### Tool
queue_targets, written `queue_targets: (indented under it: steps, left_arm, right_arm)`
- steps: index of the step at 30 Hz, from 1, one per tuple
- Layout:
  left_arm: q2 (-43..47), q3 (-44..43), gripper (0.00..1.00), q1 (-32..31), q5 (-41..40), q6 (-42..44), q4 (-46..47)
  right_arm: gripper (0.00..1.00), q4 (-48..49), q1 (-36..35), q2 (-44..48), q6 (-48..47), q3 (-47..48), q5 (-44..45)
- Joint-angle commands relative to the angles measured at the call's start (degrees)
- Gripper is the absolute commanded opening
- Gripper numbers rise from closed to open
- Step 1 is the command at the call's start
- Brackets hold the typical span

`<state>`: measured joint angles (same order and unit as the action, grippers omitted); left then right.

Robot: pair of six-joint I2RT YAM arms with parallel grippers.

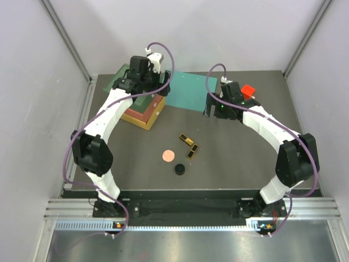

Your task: Organize the makeup

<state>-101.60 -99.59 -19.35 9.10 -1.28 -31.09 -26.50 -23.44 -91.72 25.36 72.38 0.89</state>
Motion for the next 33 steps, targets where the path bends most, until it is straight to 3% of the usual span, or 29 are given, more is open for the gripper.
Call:
queue_targets:
  steps: [1, 5, 11, 18, 20, 21, 24, 25, 27, 33]
  left_arm:
    - [0.4, -2.4, 0.99, -0.2, -8.4, 0.2, -2.9]
    - [0.1, -3.9, 0.99, 0.5, -12.7, -1.3, -2.8]
    - [0.9, -6.3, 0.99, 3.4, -11.3, -3.7, -2.4]
    - [3.0, -5.9, 0.96, 6.4, -12.7, -3.3, -2.7]
    - [3.9, -5.1, 0.87, 7.1, -12.6, -3.3, -2.7]
    - [4.2, -4.1, 0.71, 7.7, -12.4, -3.2, -2.7]
    - [5.1, -2.4, 0.37, 8.7, -12.7, -3.3, -2.5]
    - [5.4, -2.0, 0.17, 8.8, -12.8, -3.4, -2.5]
    - [5.4, -1.1, 0.01, 9.1, -13.1, -3.3, -2.6]
    - [4.8, 0.3, 0.00, 9.6, -13.3, -3.4, -2.7]
  right_arm:
    - [1.00, 2.5, 0.2, 1.5, 0.3, 0.5, -2.6]
    - [1.00, 4.0, 0.1, 1.6, 0.4, -0.1, -4.2]
    - [1.00, 7.1, -2.4, 0.1, -0.8, 1.6, -7.6]
    - [1.00, 17.5, -4.3, -7.1, 7.0, 5.7, -21.1]
    - [1.00, 20.5, -5.0, -10.6, 9.7, 7.0, -23.8]
    - [1.00, 24.5, -5.3, -12.0, 13.2, 8.2, -27.0]
    - [1.00, 29.6, -6.1, -17.9, 20.4, 12.0, -31.7]
    - [1.00, 33.2, -6.4, -19.4, 22.3, 13.0, -32.6]
    - [0.98, 38.0, -6.9, -23.5, 28.9, 14.9, -35.3]
    - [0.73, 54.3, -8.1, -33.2, 45.6, 19.6, -38.4]
